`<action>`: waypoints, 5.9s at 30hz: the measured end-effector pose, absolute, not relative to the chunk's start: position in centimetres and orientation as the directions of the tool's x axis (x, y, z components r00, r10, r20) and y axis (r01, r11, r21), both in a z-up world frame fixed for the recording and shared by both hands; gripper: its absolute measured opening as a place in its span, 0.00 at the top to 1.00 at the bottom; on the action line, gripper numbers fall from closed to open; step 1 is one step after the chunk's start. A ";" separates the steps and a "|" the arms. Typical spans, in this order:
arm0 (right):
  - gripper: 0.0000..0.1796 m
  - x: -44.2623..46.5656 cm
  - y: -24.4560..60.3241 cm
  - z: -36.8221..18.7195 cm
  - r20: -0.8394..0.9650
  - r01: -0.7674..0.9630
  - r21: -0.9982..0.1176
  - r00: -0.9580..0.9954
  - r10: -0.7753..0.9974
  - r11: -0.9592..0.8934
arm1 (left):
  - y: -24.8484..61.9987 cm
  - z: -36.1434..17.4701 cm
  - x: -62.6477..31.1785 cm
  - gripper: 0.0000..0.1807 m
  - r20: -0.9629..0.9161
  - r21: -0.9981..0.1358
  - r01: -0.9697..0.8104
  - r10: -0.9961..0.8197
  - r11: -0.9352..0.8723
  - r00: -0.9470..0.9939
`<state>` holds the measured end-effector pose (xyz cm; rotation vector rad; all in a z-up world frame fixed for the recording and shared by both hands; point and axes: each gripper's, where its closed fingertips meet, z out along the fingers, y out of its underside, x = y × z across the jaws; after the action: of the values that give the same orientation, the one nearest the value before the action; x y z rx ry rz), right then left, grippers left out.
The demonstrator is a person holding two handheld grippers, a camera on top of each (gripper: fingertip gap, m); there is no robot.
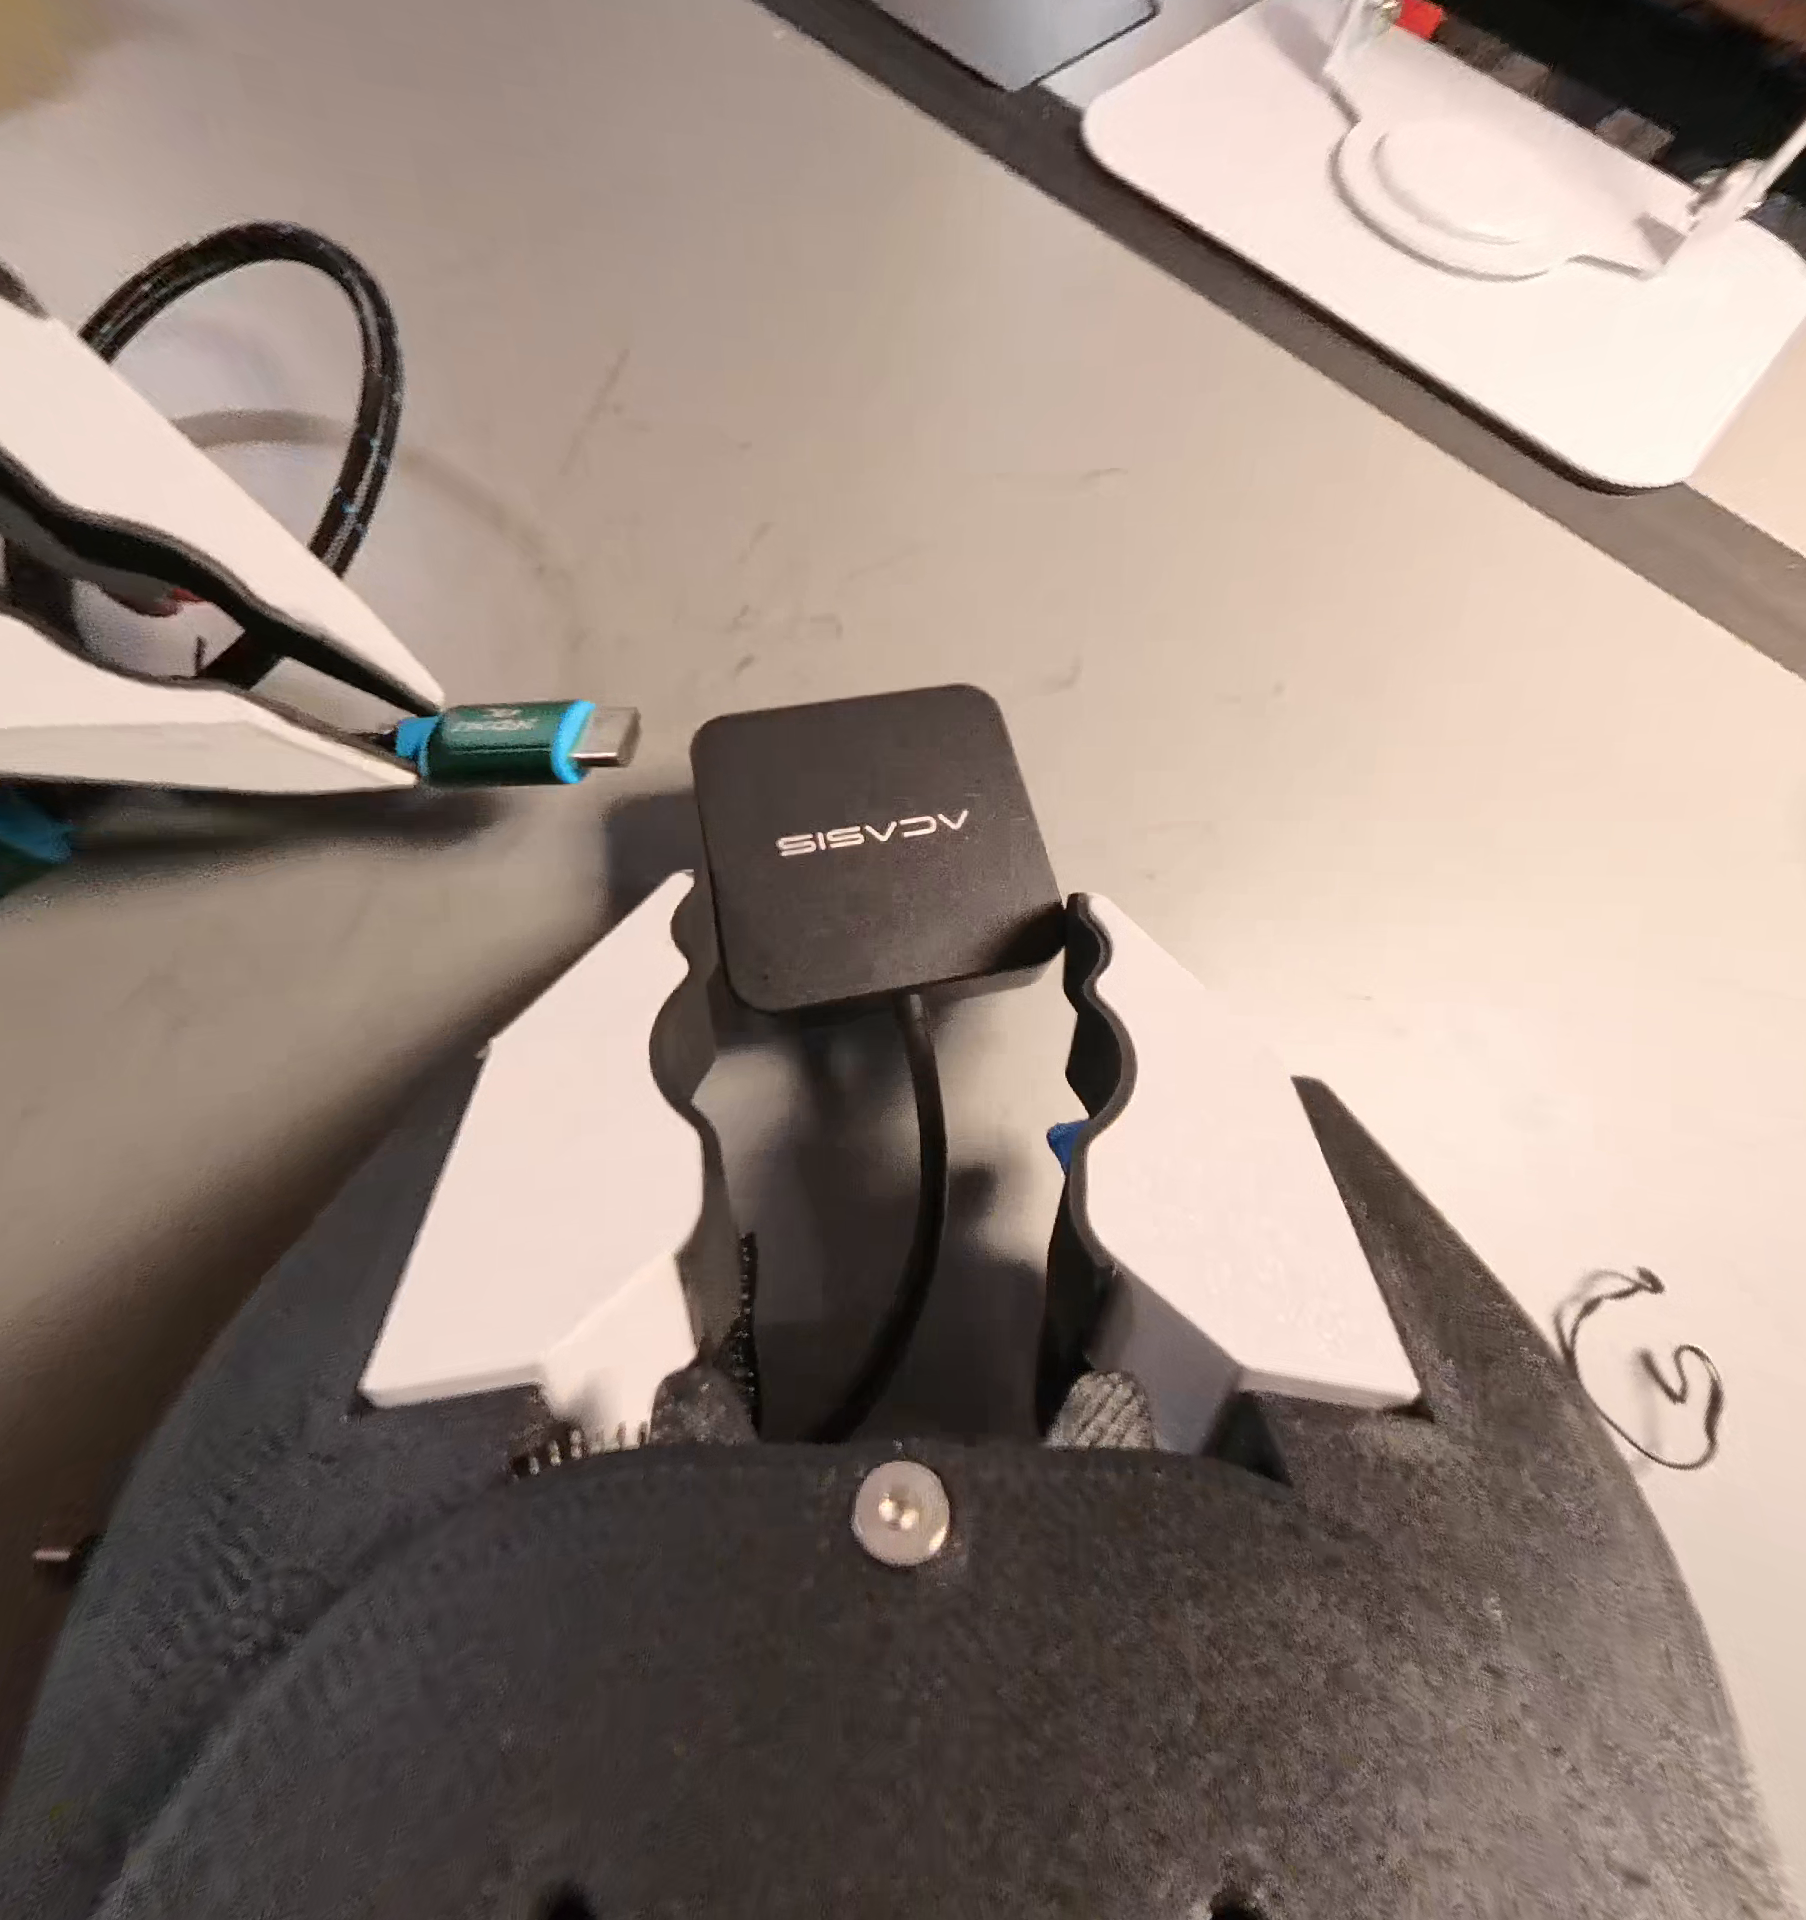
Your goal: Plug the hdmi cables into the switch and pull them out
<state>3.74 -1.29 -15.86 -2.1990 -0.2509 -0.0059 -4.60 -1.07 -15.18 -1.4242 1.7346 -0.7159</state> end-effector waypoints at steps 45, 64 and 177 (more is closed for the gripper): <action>0.92 -1.5 -1.6 -7.7 -0.434 -0.333 -0.893 0.815 0.383 -0.304 | -7.7 -8.0 -2.4 0.83 0.966 -0.214 -0.279 -0.161 -0.936 -0.203; 0.93 -3.4 -2.3 -5.6 -0.495 -0.462 -0.867 0.757 0.428 -0.185 | -5.3 -6.5 -3.0 0.79 0.903 0.099 0.084 0.054 -0.992 -0.427; 0.63 0.1 -1.7 -6.6 -0.170 -0.165 -0.983 0.983 0.068 -0.076 | -0.7 -5.1 -4.9 0.93 0.684 -0.715 0.295 -0.721 -0.634 0.108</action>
<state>0.08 -1.74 -6.56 -1.6359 0.0748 0.1922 -4.90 -0.75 -5.15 -1.6046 0.4279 -1.6397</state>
